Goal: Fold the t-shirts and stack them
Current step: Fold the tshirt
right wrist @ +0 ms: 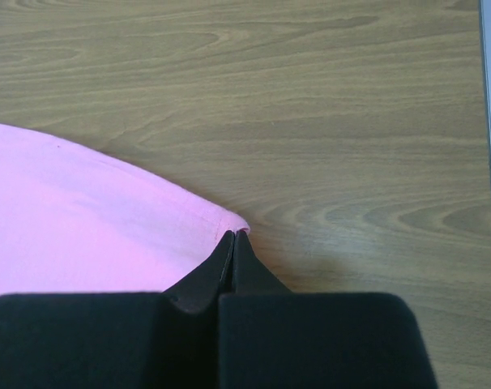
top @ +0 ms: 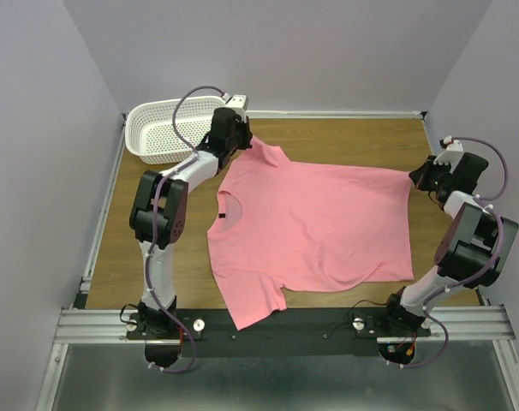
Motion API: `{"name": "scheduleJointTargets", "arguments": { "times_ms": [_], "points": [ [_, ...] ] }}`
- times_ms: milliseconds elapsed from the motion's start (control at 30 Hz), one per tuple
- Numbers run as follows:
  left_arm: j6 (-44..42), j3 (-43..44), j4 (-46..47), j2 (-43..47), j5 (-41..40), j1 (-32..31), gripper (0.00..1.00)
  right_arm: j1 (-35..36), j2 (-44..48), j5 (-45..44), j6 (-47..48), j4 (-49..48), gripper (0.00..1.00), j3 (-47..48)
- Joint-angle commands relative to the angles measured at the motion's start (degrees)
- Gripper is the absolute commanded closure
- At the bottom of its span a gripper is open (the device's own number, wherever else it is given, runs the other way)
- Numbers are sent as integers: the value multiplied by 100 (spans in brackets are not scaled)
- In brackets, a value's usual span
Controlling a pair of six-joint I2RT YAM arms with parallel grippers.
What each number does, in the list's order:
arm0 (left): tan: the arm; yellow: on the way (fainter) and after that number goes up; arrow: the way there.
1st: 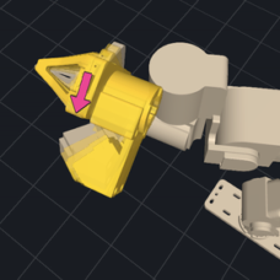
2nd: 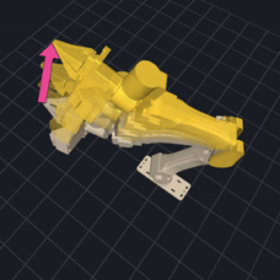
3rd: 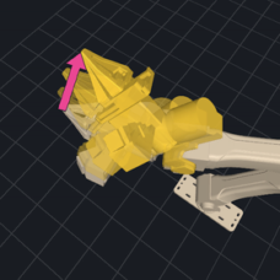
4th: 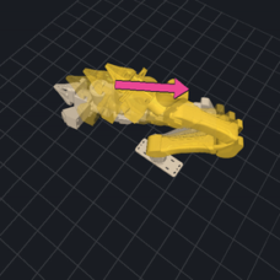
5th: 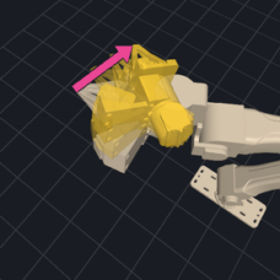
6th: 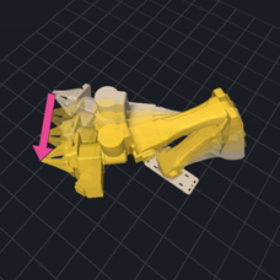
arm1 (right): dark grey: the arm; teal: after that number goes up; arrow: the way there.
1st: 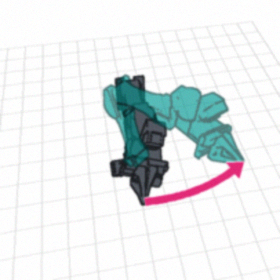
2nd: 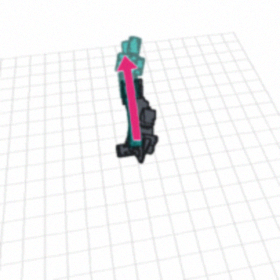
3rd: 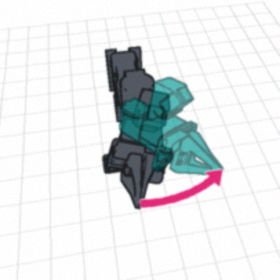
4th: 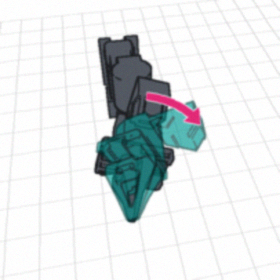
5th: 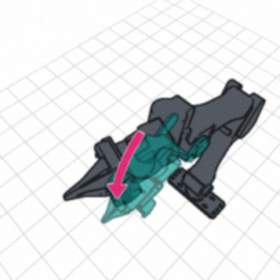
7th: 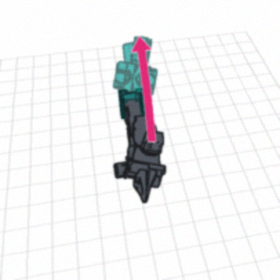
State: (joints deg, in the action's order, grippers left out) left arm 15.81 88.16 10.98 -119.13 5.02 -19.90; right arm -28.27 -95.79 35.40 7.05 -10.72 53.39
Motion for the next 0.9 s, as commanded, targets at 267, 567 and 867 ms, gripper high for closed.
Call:
{"name": "scheduleJointTargets", "arguments": {
  "times_ms": [267,567,867],
  "points": [
    [-368,-1143,738,1225,307,-14,100,-170,377,283,121,-88,99,-381],
    [-491,-1477,756,1498,386,-5,100,-258,473,354,139,-70,99,-461],
    [-544,-1609,668,1770,324,-14,100,-372,456,318,209,-35,99,-522]
  ]
}}
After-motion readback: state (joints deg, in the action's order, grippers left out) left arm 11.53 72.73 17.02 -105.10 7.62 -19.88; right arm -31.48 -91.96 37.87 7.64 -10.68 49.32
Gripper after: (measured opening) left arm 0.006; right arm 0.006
